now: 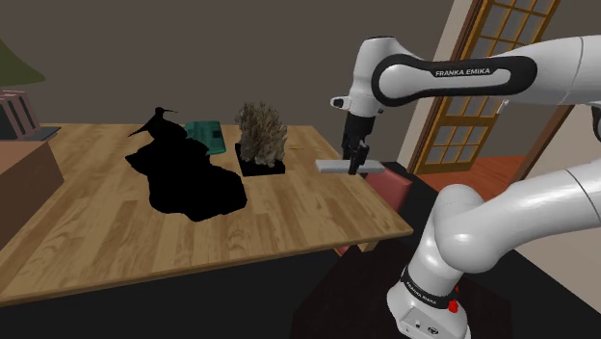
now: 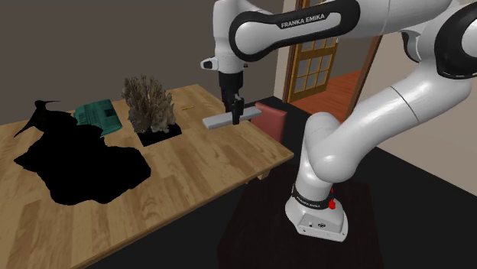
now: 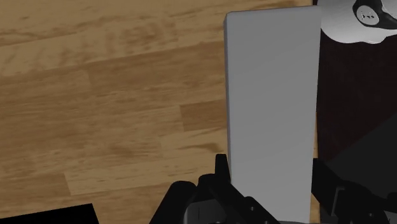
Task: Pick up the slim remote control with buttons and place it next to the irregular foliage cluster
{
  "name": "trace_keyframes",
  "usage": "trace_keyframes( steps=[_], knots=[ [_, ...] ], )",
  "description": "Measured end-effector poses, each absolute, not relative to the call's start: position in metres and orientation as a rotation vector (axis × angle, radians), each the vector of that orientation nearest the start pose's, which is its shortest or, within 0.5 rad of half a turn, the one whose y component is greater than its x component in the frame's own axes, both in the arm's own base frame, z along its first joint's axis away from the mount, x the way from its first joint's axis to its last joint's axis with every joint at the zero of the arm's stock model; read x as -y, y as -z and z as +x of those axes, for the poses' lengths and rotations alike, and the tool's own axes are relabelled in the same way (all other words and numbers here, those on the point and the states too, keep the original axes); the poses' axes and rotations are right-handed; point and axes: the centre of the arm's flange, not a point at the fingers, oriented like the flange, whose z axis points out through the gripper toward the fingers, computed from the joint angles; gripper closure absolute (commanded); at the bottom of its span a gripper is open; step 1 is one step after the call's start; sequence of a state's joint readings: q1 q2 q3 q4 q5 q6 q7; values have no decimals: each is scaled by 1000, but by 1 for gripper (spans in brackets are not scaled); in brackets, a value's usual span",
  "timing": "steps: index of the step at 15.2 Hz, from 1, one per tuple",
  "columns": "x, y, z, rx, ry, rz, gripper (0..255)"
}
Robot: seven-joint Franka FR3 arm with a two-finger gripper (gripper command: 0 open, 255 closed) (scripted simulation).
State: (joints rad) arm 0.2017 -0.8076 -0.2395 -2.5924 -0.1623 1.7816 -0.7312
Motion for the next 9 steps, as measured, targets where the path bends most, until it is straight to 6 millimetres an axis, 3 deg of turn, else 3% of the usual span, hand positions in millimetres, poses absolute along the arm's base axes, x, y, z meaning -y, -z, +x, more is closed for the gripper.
trace_keyframes(
  steps=[6, 9],
  knots=[
    [30, -524, 313, 1220, -14, -2876, 255],
    [12, -529, 330, 1220, -15, -2876, 255]
  ],
)
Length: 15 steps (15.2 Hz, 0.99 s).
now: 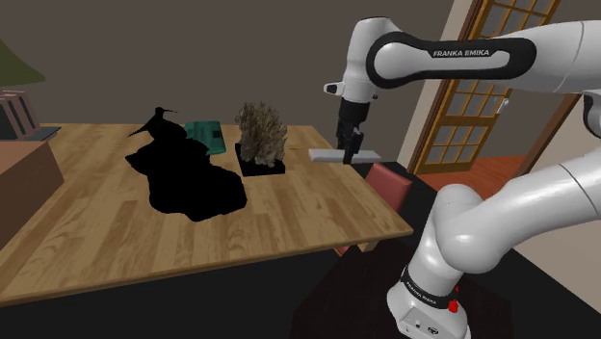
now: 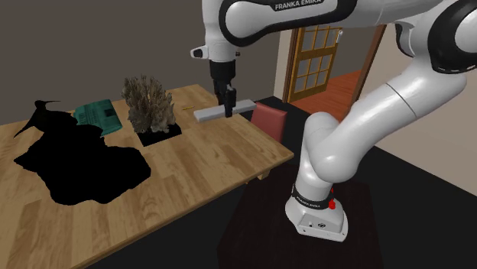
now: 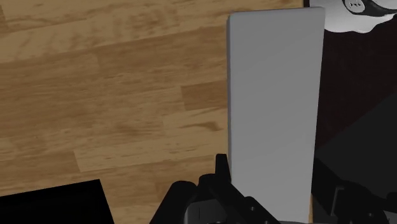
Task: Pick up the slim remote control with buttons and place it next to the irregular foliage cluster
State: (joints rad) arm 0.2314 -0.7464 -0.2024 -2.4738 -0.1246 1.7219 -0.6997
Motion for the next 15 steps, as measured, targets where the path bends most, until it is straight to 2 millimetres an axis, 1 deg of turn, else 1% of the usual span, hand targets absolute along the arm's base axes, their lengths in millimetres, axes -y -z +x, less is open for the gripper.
trace_keyframes(
  steps=[2, 3, 4, 5, 6, 8, 13, 14, 15],
  knots=[
    [-9, -531, 346, 1220, -15, -2875, 255],
    [-16, -532, 359, 1220, -14, -2875, 255],
    [-24, -534, 368, 1220, -15, -2876, 255],
    [-33, -530, 377, 1220, -15, -2875, 255],
    [-44, -531, 386, 1220, -16, -2875, 255],
    [-58, -530, 407, 1220, -15, -2876, 255],
    [-107, -529, 456, 1219, -14, -2876, 255],
    [-116, -526, 463, 1220, -15, -2876, 255],
    [-117, -523, 466, 1220, -15, -2875, 255]
  ],
)
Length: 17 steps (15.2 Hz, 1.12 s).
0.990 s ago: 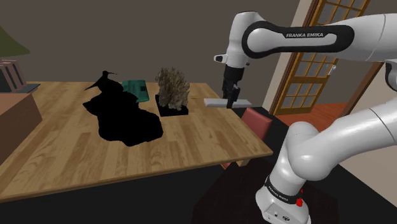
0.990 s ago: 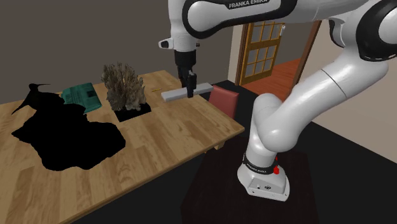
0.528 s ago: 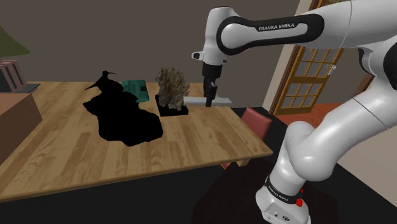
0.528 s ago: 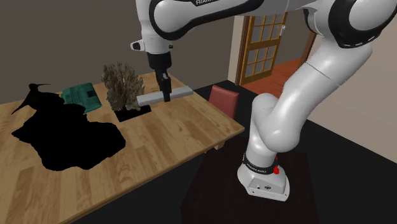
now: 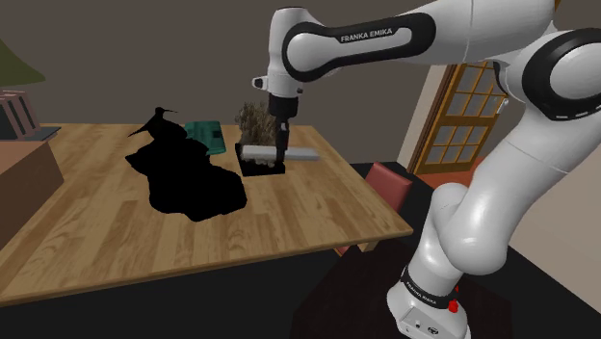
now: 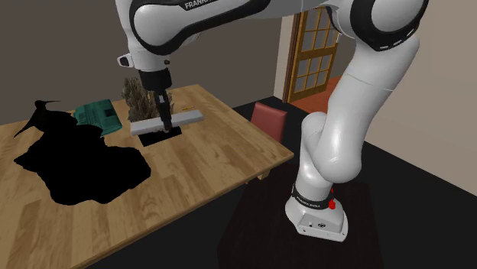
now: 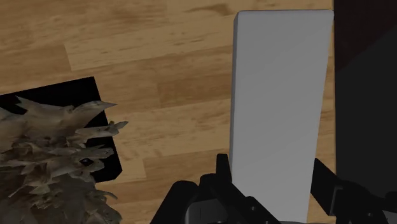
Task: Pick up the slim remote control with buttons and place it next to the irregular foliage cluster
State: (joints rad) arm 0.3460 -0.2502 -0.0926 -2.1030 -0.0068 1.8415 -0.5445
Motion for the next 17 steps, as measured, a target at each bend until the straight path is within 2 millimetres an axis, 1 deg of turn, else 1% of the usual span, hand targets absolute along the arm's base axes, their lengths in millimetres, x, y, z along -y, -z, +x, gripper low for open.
trace_keyframes(
  steps=[4, 17],
  knots=[
    [-120, -503, 470, 1220, -15, -2875, 255],
    [-120, -435, 470, 1220, -15, -2876, 255]
  ],
)
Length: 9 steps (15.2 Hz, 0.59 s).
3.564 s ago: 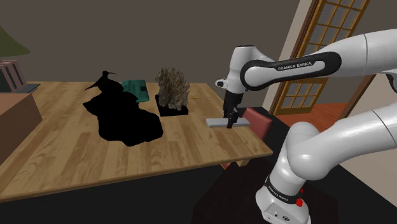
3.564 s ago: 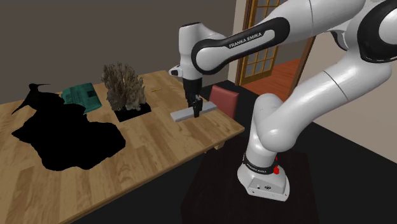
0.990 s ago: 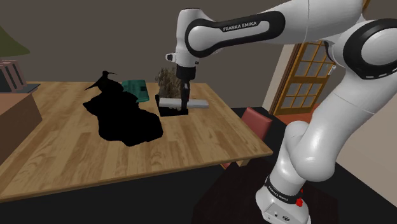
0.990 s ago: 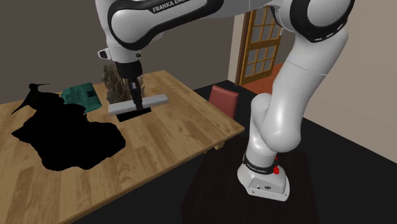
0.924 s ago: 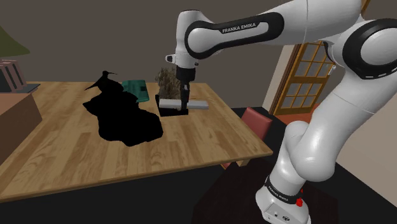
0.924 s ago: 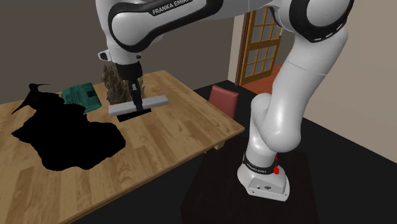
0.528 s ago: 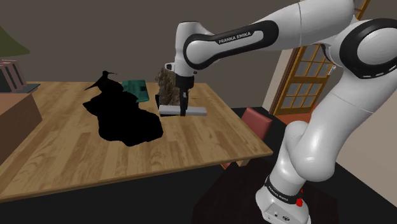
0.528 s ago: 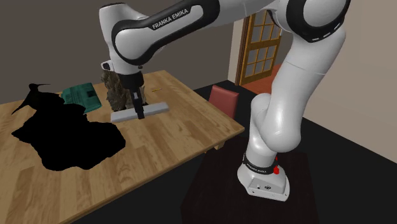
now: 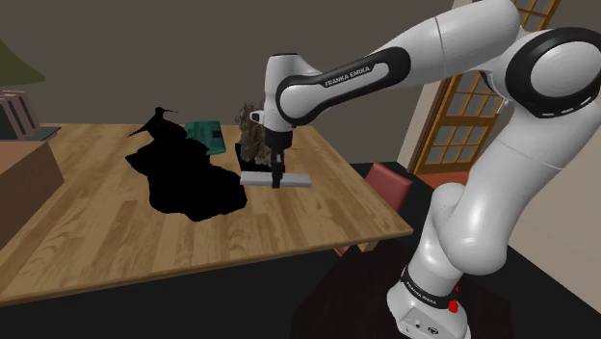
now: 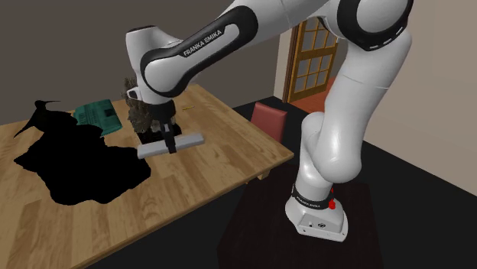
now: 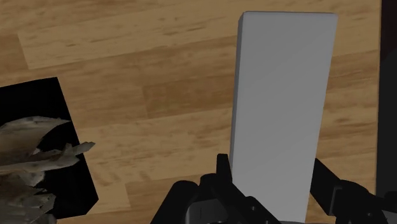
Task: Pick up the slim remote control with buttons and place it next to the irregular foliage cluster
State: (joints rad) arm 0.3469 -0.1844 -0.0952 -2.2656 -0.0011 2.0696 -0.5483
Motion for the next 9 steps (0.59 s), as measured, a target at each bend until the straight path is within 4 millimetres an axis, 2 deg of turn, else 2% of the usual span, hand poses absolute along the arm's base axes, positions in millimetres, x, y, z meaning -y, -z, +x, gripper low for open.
trace_keyframes(
  steps=[9],
  knots=[
    [-120, -388, 469, 1220, -15, -2875, 255]
  ],
)
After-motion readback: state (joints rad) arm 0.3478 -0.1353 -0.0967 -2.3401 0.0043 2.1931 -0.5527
